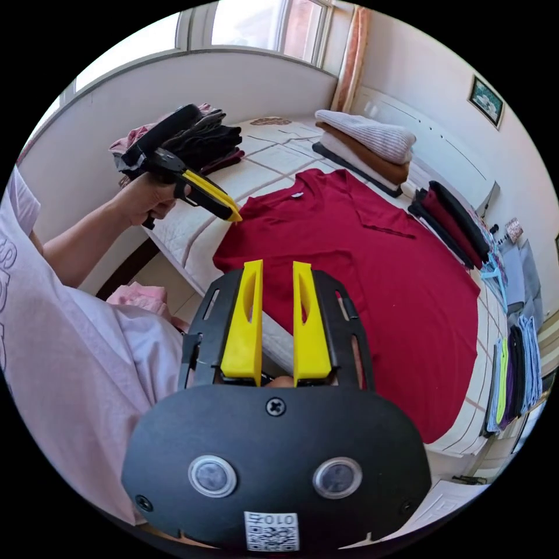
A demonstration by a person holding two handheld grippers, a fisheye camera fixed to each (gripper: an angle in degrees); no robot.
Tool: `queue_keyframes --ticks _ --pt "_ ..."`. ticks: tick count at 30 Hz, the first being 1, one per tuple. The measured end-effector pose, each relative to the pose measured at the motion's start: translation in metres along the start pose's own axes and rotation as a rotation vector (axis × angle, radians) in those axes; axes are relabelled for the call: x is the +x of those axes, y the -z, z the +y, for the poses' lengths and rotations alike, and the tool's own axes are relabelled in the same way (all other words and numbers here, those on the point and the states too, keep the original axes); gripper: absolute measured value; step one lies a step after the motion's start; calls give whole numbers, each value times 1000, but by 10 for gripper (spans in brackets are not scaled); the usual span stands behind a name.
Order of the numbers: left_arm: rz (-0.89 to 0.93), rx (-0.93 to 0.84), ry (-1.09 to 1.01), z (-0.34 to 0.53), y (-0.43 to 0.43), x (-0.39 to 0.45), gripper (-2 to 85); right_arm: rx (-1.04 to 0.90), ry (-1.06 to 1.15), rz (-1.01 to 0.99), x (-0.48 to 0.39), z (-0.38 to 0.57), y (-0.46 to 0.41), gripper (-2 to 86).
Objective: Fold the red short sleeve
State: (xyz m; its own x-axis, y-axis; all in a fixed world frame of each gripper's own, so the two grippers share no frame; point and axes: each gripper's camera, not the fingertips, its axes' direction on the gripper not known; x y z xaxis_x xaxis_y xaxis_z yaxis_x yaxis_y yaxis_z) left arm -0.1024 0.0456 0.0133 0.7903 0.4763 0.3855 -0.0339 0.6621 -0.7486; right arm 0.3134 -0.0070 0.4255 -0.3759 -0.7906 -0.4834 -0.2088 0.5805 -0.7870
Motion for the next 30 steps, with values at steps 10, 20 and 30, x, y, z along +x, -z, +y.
queue_keyframes --ticks 10,20,30 --pt "195 79 -7 -2 25 -31 2 -35 -11 -47 -30 -28 -38 97" --pt "359 149 -17 -21 45 -50 2 -110 -72 44 -70 -101 -119 121" --pt "191 161 -69 -62 61 -69 46 7 -138 107 -59 -88 -130 36"
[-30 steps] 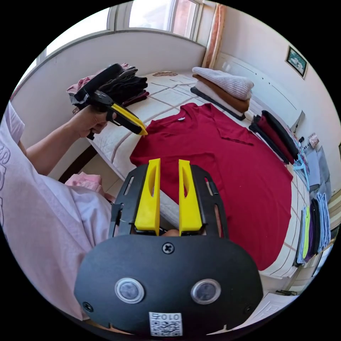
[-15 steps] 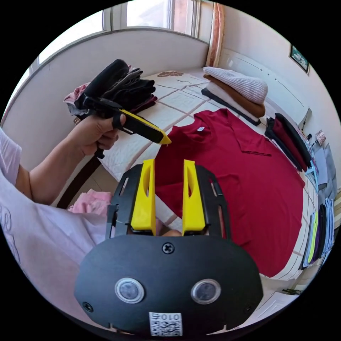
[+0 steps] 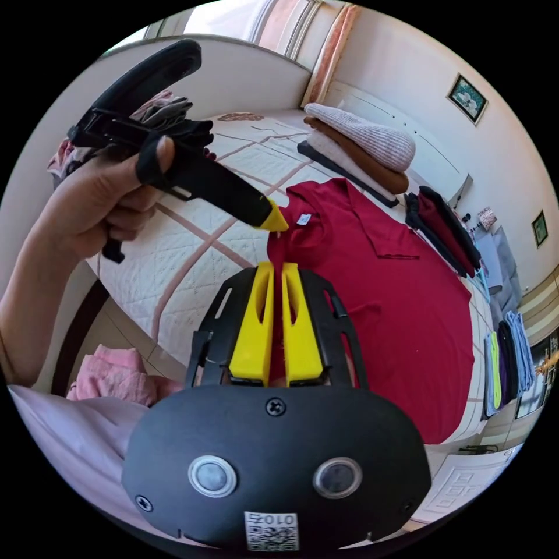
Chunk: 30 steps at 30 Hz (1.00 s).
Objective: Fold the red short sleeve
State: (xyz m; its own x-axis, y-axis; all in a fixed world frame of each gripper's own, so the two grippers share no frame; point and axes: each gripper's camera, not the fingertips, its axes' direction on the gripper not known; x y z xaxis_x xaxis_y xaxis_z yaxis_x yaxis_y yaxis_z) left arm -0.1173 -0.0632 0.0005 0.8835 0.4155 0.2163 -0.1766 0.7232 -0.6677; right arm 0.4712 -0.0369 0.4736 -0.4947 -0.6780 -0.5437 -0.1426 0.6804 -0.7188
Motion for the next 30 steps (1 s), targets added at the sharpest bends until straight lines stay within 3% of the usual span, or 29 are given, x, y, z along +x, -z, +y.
queue_keyframes --ticks 3,5,8,13,15,19,30 --pt "-44 57 -22 -32 24 -10 57 -6 -45 -83 17 3 -6 30" --pt "-166 115 -8 -53 39 -20 61 3 -58 -130 24 6 -8 28" --pt "-303 0 32 -86 8 -58 64 5 -58 -200 25 6 -15 31" --pt "-83 -134 170 -110 -49 -126 69 -22 -42 -190 23 2 -26 36" --pt "-99 -146 192 -112 -57 -136 71 -19 -36 -192 27 1 -25 37" --pt "69 -119 228 -114 -71 -153 71 -22 -43 -213 35 1 -29 37" --pt "61 -181 189 -132 -96 -168 46 -49 -78 -187 49 5 -37 38"
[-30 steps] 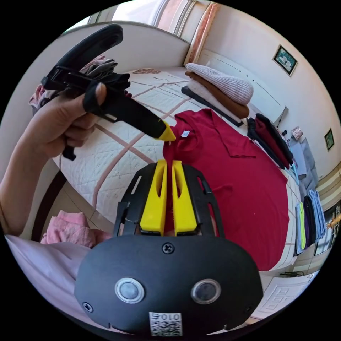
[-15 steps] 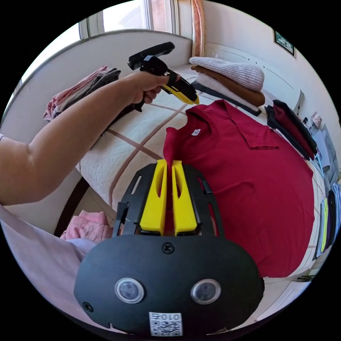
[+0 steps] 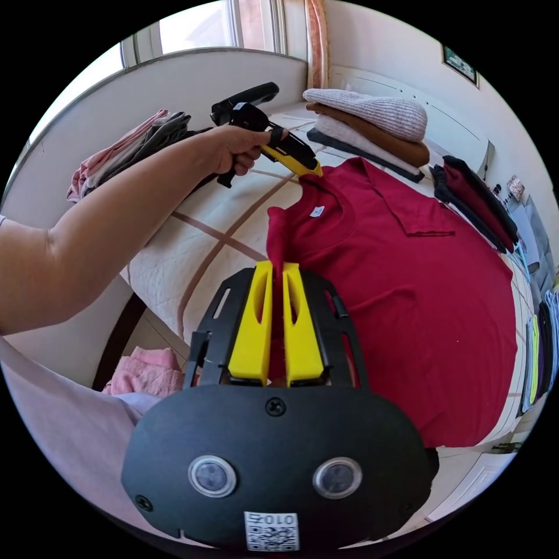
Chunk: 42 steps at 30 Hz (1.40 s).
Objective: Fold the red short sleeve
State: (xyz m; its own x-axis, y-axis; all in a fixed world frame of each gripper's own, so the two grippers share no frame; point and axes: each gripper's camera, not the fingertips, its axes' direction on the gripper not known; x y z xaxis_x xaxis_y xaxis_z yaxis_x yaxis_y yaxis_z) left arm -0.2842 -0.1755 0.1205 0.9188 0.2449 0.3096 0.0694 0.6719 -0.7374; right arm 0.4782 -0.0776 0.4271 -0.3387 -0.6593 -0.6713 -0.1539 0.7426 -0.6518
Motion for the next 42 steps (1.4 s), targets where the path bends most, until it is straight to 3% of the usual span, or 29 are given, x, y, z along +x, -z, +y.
queue_keyframes --ticks 9,27,34,42 --pt "38 -68 -92 -23 -11 3 6 1 -72 -7 33 18 11 28" --pt "117 25 -34 -54 -39 9 1 12 -101 -190 109 33 12 37" --pt "-43 -12 -195 -117 -38 116 0 162 -165 -315 194 74 61 37" --pt "-158 -224 -526 -249 -148 326 0 320 -579 -353 374 211 123 39"
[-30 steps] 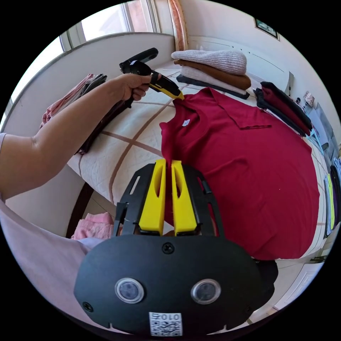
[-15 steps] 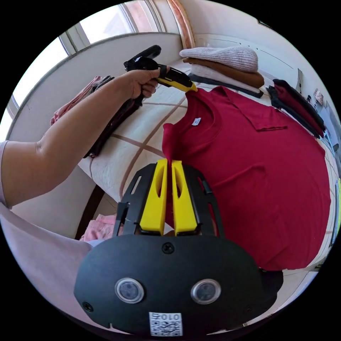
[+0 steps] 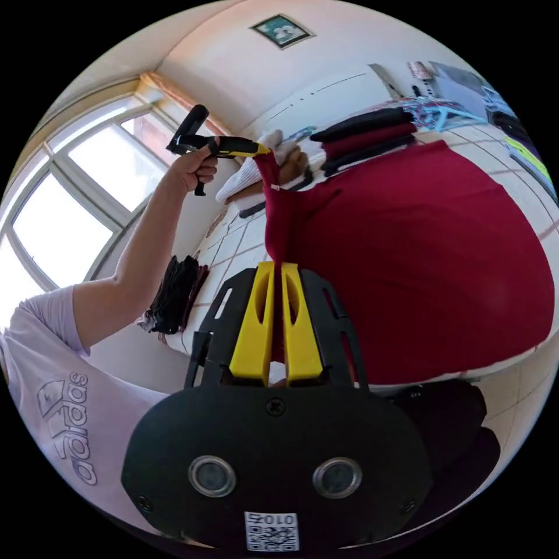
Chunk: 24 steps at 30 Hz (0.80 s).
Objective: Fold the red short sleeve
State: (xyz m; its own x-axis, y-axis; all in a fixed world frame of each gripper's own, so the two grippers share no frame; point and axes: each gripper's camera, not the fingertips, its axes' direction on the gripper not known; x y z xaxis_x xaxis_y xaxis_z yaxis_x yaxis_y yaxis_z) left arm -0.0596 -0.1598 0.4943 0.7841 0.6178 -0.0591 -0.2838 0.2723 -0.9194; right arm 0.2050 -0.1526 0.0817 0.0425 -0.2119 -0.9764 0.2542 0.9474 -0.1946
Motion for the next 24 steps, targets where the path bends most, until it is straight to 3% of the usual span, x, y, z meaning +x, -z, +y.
queue_keyframes --ticks 5,13,18,24 --pt "-83 -241 -45 -123 -125 44 0 -8 -199 -31 90 9 10 38" --pt "-133 -419 -100 -176 -227 60 1 -15 -243 -82 135 16 14 38" --pt "-134 -435 -143 -184 -251 66 9 -8 -268 -127 153 23 12 37" --pt "-76 -268 -193 -162 -245 62 44 1 -258 -98 153 32 19 38"
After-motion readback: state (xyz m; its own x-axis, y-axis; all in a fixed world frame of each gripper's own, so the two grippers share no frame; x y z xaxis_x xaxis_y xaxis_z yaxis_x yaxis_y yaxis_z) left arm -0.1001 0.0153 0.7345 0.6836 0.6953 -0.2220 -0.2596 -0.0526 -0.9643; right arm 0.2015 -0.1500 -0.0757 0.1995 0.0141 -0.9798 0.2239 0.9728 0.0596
